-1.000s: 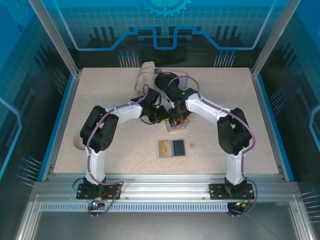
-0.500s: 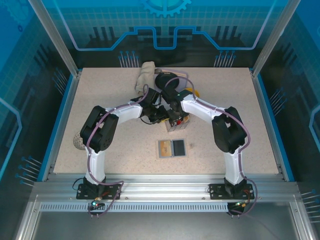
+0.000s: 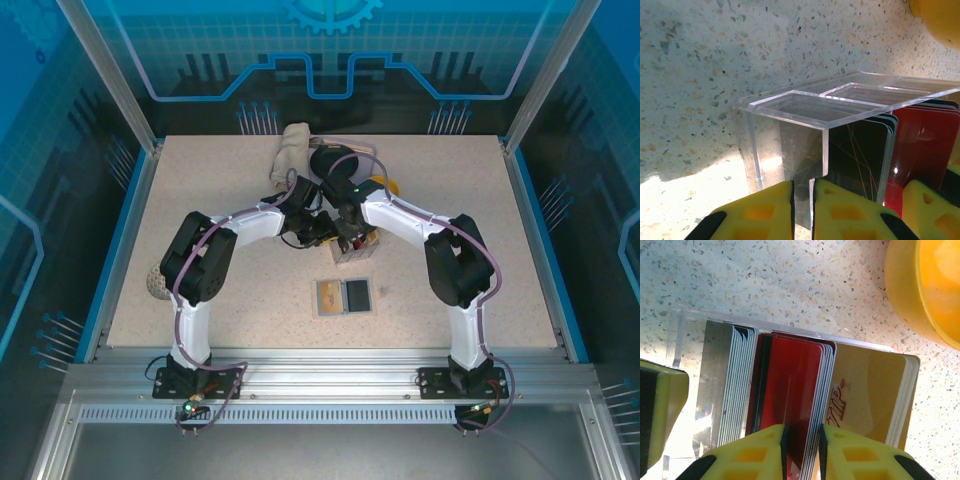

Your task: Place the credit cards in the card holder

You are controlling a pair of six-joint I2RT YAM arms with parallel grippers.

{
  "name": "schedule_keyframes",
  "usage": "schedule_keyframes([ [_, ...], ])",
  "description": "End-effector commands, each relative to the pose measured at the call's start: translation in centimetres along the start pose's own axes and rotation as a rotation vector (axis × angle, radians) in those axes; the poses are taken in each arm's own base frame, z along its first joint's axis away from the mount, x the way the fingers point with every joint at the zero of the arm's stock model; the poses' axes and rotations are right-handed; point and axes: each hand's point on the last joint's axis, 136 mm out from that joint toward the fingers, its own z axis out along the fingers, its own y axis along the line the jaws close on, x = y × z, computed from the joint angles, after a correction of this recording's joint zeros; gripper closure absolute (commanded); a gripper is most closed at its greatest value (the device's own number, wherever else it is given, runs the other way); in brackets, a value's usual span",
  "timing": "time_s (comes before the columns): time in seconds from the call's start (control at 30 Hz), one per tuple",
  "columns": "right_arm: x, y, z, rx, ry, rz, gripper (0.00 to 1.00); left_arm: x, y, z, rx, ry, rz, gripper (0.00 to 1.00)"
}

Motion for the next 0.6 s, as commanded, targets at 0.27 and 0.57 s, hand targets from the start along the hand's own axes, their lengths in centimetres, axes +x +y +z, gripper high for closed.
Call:
schedule_keyframes([
  [0.27, -0.1, -1.32, -1.53, 0.065, -0.014, -0.002, 0.75, 2.1, 2.41, -0.25, -0.071, 0.069, -0.019, 0.84],
  [0.57, -0.2, -1.72, -1.82, 0.083, -0.019, 0.004, 0.74, 2.09, 2.26, -0.22, -0.066, 0.068, -0.018, 0.84],
])
